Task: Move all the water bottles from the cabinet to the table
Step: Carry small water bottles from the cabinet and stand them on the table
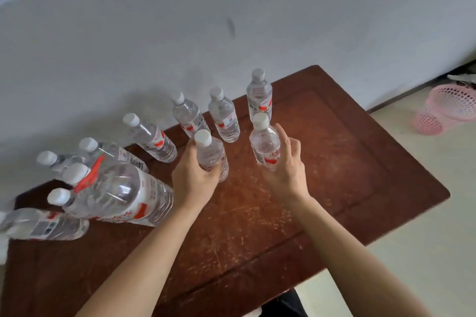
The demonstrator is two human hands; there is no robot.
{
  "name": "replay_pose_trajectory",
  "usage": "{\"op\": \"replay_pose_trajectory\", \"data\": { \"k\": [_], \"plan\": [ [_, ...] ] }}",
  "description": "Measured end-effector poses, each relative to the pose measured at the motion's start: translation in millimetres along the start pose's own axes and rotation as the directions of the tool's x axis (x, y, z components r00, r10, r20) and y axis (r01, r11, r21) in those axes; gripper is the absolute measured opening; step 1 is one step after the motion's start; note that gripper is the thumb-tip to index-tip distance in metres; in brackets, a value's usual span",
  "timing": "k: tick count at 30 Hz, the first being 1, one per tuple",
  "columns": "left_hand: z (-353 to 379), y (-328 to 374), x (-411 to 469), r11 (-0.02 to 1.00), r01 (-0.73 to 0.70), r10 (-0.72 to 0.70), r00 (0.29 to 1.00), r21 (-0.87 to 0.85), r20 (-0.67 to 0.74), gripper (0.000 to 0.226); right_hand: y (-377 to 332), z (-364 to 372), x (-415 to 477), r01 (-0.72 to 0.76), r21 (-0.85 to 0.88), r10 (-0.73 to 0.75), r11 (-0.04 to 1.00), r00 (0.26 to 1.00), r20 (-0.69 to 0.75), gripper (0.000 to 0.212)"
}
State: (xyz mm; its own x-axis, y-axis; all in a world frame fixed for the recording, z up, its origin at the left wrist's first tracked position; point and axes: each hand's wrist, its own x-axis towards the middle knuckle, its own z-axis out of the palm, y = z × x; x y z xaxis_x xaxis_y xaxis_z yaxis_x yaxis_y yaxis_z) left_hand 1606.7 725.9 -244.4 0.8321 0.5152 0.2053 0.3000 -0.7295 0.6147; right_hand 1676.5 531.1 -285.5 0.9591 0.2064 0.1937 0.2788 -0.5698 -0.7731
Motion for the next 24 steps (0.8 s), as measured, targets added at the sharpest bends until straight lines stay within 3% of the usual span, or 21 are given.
{"op": "replay_pose_trajectory", "data": {
  "k": [5,11,19,24],
  "plan": [
    [21,-11,12,0.998,0.053,-0.053,0.998,-0.019,0.017,0.065,6,30,24,-0.086,0.133,0.093,0.987,0.995,-0.048,0.087],
    [27,-29,8,0.998,0.056,-0.055,0.998,-0.034,0.030,0.073,8,48,22,-0.006,0.052,0.002,0.999,0.998,0.062,0.083],
    [29,-36,9,0.997,0.052,-0.048,0.996,-0.049,0.078,0.078,6,44,20,-0.126,0.089,0.115,0.988,0.986,0.120,0.086],
    [20,-34,5,1.000,0.025,-0.023,0.995,-0.014,0.097,0.080,2,40,11,-0.176,-0.021,0.177,0.984,0.972,0.153,0.090]
  ]
}}
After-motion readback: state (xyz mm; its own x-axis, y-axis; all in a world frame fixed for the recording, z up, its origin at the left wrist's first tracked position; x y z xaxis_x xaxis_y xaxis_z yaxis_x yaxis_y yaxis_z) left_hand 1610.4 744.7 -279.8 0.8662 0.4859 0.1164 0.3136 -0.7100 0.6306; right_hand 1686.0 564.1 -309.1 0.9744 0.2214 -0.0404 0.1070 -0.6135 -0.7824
